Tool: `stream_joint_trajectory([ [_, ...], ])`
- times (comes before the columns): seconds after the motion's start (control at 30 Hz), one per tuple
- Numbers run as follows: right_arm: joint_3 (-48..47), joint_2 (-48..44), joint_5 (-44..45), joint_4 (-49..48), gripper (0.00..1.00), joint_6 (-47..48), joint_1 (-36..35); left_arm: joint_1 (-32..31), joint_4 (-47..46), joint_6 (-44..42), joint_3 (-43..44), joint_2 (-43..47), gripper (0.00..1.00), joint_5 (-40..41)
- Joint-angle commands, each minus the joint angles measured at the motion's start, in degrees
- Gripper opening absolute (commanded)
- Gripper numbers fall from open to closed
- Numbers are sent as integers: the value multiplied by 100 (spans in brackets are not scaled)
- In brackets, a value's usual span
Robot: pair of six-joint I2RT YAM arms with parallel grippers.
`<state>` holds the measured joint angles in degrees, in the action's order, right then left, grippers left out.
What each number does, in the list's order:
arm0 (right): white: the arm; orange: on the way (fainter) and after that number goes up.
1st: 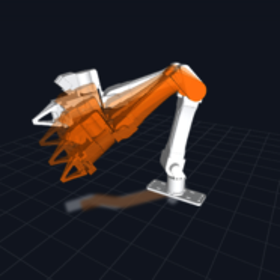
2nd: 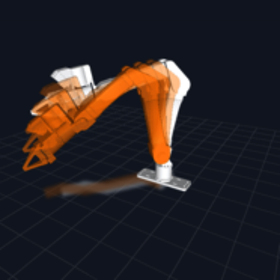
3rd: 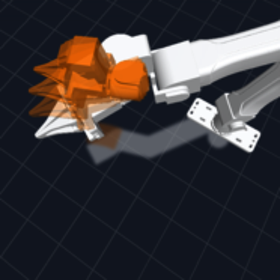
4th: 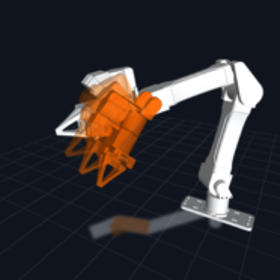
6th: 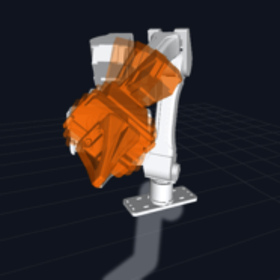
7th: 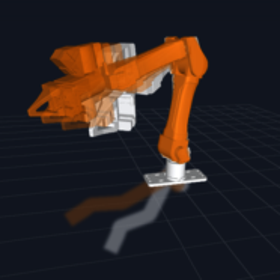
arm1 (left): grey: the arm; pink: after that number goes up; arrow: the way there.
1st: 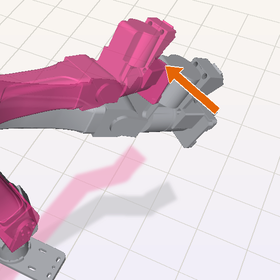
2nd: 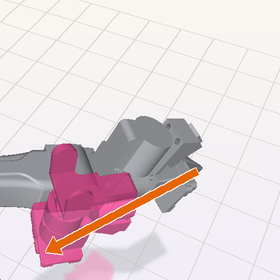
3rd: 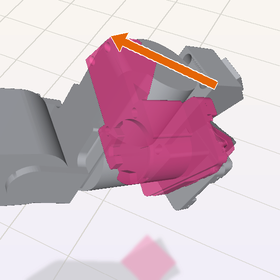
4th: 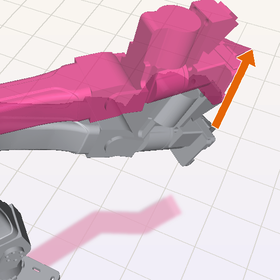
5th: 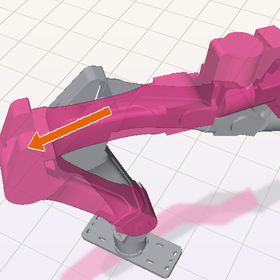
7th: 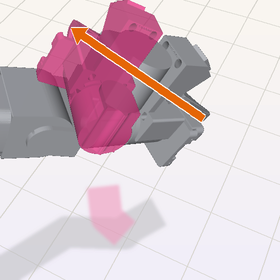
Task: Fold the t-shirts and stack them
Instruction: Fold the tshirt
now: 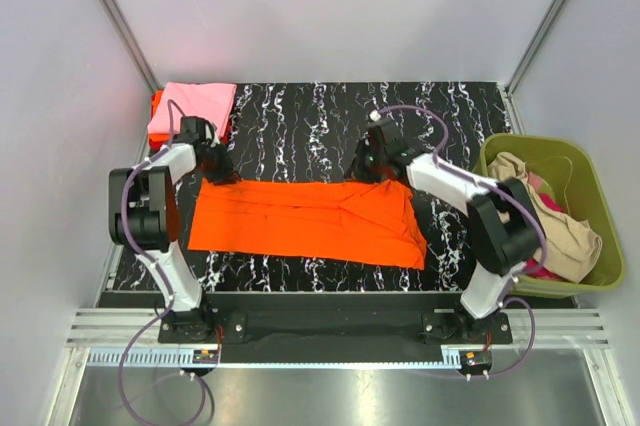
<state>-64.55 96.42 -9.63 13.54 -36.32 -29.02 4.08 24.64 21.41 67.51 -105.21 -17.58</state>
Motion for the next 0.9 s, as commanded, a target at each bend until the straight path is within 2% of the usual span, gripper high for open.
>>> stream_joint_trajectory([
  [0.0,-854,719,-39,-317,15,230,-139,-12,-12,-102,324,-96,27,-105],
  [0.13,-1226,1378,-232,-361,13,274,-280,-100,75,-190,333,-167,27,-149],
  [0.33,-1200,1748,-83,-458,10,239,-710,-162,364,-277,140,-105,26,79],
  [0.57,-586,1345,180,-624,10,213,-965,-232,559,-313,-176,404,26,589],
  [0.87,-295,1160,250,-756,10,213,-1115,-249,612,-128,-580,993,25,1380],
])
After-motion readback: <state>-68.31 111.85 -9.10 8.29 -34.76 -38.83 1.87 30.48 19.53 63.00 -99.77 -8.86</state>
